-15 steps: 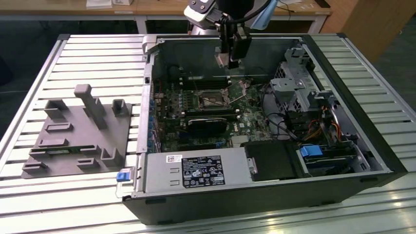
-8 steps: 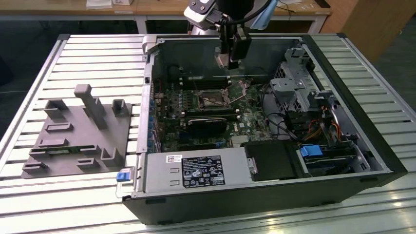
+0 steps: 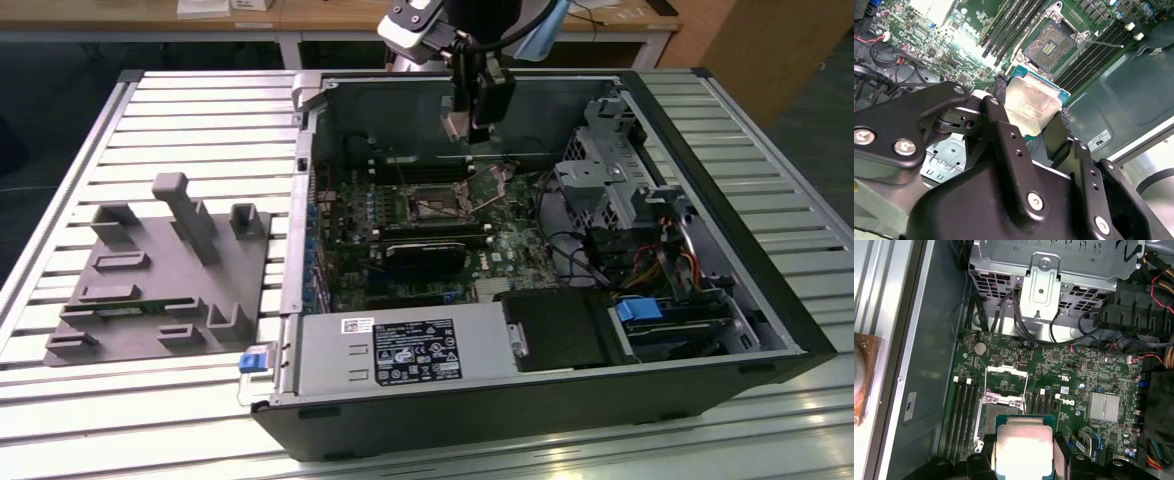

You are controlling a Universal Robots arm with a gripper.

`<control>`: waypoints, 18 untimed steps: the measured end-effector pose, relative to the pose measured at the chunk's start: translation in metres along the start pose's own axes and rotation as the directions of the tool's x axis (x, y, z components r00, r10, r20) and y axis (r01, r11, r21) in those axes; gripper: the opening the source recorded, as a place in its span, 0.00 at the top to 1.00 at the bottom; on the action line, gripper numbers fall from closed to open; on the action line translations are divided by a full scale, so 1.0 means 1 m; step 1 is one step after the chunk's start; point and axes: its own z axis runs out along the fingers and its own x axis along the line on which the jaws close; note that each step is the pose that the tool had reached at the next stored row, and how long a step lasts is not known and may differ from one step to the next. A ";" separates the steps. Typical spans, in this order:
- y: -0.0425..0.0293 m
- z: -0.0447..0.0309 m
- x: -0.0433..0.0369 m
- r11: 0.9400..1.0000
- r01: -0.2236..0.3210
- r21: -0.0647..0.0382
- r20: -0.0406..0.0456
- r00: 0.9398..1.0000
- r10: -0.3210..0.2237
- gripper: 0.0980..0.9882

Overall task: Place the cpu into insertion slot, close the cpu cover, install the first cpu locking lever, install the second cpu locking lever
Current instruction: 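Place the cpu into insertion slot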

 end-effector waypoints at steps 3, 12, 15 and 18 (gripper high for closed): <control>-0.0001 0.0007 0.0000 1.000 0.000 0.000 0.000 1.000 0.000 0.51; -0.0003 0.0030 -0.0001 1.000 -0.001 0.000 0.000 1.000 0.001 0.51; -0.0003 0.0037 -0.0001 1.000 -0.002 0.000 0.000 1.000 0.002 0.51; -0.0004 0.0043 -0.0001 1.000 -0.002 0.000 0.000 1.000 0.002 0.51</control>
